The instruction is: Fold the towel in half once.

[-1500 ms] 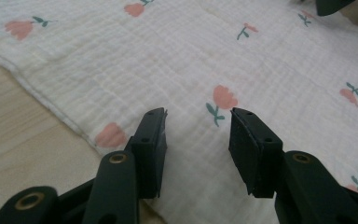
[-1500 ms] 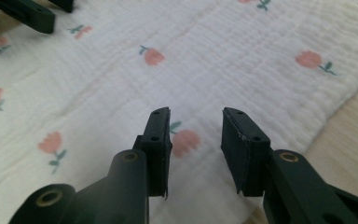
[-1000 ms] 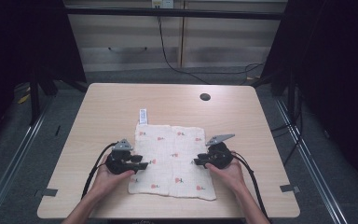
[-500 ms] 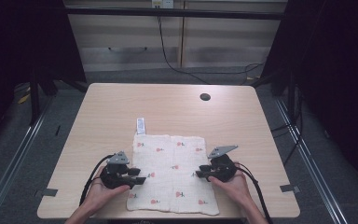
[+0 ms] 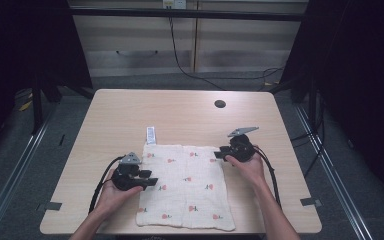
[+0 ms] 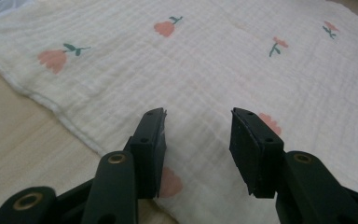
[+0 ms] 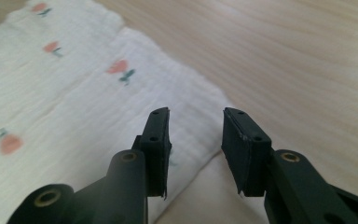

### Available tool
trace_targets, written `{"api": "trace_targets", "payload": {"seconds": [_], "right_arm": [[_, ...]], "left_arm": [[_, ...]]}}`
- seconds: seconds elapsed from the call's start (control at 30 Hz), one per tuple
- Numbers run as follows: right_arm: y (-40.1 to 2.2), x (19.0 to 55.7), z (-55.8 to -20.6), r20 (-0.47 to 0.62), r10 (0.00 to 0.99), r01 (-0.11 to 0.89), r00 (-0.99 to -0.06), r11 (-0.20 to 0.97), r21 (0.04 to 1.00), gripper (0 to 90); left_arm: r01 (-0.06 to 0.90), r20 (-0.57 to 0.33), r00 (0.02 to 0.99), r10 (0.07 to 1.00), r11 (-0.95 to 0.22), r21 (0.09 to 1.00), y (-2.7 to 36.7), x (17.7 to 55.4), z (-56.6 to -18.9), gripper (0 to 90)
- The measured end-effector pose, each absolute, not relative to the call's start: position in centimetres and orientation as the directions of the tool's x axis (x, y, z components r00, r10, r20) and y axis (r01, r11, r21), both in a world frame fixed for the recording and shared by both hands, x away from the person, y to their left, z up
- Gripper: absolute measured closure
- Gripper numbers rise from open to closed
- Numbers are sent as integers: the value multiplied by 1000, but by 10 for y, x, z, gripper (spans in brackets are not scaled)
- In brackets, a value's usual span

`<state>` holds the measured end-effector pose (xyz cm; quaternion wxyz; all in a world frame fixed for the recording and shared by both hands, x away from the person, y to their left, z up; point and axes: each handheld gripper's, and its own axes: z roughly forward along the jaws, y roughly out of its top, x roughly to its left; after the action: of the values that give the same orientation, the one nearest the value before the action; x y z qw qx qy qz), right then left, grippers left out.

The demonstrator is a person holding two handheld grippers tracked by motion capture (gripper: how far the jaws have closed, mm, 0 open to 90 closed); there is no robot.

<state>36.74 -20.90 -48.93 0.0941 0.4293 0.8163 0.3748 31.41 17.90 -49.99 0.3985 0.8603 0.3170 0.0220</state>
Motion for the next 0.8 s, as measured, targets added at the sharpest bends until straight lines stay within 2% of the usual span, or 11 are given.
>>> {"api": "trace_targets", "payload": {"seconds": [0.17,0.4,0.47,0.57,0.8], "right_arm": [[-208,389,-493,171,778,654,-604,362,664,622],[-206,396,-502,200,767,656,-610,348,670,653],[-207,395,-503,198,767,654,-610,347,672,706],[-205,391,-504,204,747,646,-632,363,671,837],[-207,386,-496,245,736,624,-631,294,724,866]], "left_arm": [[522,-209,801,561,-483,703,179,314,-500,551],[532,-228,795,562,-466,706,181,314,-501,550],[532,-223,794,566,-470,704,180,313,-501,548],[532,-224,797,561,-477,700,179,308,-500,531],[536,-237,799,552,-477,697,181,305,-500,538]]}}
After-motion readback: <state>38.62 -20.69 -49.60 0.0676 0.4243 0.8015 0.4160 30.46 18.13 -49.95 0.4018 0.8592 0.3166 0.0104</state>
